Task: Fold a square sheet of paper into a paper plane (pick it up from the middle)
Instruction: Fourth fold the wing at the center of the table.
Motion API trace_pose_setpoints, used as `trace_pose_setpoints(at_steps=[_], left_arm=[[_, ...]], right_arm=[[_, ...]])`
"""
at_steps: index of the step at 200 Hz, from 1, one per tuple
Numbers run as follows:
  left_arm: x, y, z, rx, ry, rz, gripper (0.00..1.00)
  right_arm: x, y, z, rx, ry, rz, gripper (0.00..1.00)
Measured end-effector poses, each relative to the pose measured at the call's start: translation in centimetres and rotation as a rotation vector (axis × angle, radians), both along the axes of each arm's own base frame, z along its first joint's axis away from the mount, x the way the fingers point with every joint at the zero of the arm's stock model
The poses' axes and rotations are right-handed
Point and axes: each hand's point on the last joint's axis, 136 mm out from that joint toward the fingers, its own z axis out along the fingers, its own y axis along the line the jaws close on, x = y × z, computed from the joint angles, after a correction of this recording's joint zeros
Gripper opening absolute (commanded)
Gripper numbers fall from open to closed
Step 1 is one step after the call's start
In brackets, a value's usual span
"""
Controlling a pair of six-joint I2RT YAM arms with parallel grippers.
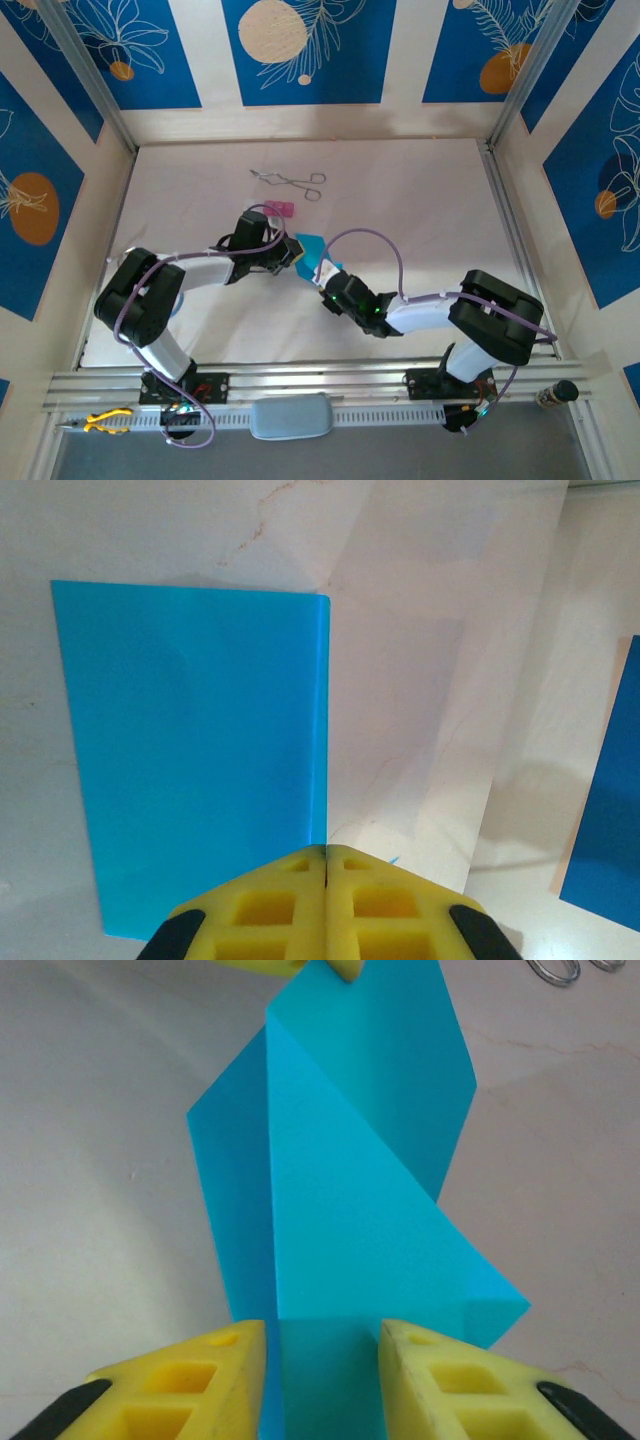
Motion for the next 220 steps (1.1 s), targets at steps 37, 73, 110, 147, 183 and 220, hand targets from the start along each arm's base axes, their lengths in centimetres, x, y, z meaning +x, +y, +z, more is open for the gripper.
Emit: trace_pose_setpoints(at_steps=[37,73,110,147,183,220], left_arm=[[0.0,0.0,0.0,0.0,0.0,0.0,0.0],[0.0,0.0,0.0,0.0,0.0,0.0,0.0],[0.0,0.0,0.0,0.0,0.001,0.0,0.0],[-0.1,0.0,-0.1,0.003,0.006,0.0,0.0],[-0.1,0.0,-0.1,0.003,0.006,0.0,0.04],[-0.2,0.1,-0.2,0.008,0.008,-0.002,0.21]], right_arm=[[0.2,-0.3,-0.1,0.014,0.01,-0.025,0.27],[0.3,-0.4,-0.2,0.031,0.026,-0.038,0.23],[0.3,-0.3,-0.3,0.046,0.041,-0.039,0.19],[0.1,-0.2,-0.5,0.058,0.061,-0.035,0.14],[-0.2,0.0,-0.6,0.072,0.081,-0.029,0.08],[-0.2,0.0,-1.2,0.094,0.117,-0.042,0.05]])
